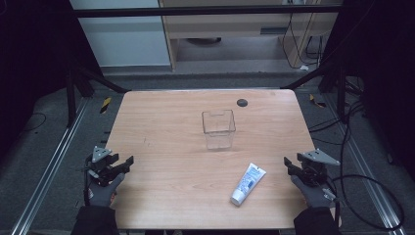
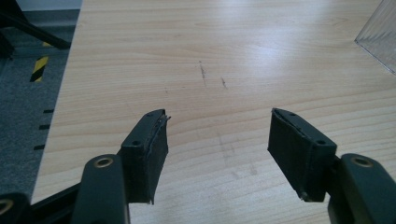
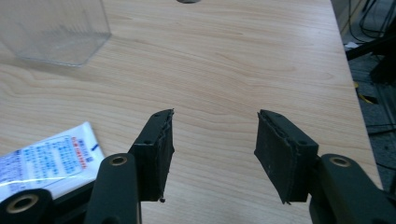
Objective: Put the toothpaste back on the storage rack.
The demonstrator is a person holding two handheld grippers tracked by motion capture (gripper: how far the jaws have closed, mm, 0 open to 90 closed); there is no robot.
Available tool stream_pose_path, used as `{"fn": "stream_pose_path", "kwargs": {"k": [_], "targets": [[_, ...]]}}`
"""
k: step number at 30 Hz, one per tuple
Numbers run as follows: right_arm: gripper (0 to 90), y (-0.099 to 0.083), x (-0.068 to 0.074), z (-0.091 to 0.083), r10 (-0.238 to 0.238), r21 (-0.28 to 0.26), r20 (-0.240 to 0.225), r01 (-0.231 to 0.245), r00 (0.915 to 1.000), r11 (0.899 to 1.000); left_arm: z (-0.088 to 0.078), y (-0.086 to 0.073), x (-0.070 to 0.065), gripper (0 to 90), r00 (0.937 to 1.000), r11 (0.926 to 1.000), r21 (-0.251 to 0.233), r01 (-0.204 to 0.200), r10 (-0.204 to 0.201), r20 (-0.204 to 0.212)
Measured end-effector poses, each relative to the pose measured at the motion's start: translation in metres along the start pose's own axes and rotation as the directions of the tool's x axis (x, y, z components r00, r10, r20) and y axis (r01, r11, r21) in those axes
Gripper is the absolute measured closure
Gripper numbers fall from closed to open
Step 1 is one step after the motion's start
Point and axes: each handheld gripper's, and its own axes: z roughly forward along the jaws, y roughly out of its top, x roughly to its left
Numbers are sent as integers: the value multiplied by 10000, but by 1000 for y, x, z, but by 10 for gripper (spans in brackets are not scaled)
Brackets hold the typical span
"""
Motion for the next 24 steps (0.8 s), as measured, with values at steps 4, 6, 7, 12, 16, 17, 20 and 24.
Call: {"fn": "stream_pose_path", "kwargs": {"k": [4, 6, 7, 12, 16, 17, 20, 24], "targets": [[526, 2, 6, -5, -162, -92, -395, 159, 9991, 9998, 4, -2, -5, 392, 9999, 9998, 165, -122, 121, 70], [558, 3, 11, -8, -168, -107, -608, 162, 9980, 9998, 5, -2, -7, 397, 9998, 9997, 194, -172, 169, 132], [574, 3, 14, -10, -126, -92, -769, 119, 9970, 9999, 5, -3, -8, 400, 9997, 9996, 200, -195, 192, 155], [671, 10, 29, -15, -514, -221, -1269, 490, 9906, 9986, 6, -2, -10, 411, 9995, 9992, 255, -296, 294, 84], [732, 13, 42, -18, -752, -237, -1821, 721, 9804, 9971, 6, -2, -12, 410, 9994, 9991, 239, -345, 344, 49], [754, 14, 46, -18, -874, -166, -1869, 858, 9785, 9962, 7, -2, -12, 408, 9994, 9991, 233, -346, 345, 62], [807, 16, 55, -18, -994, -84, -2222, 1000, 9699, 9949, 7, -3, -12, 401, 9993, 9991, 228, -359, 357, 85], [876, 17, 66, -17, -1150, -47, -2764, 1183, 9541, 9930, 9, -3, -12, 392, 9991, 9987, 303, -417, 416, 41]]}}
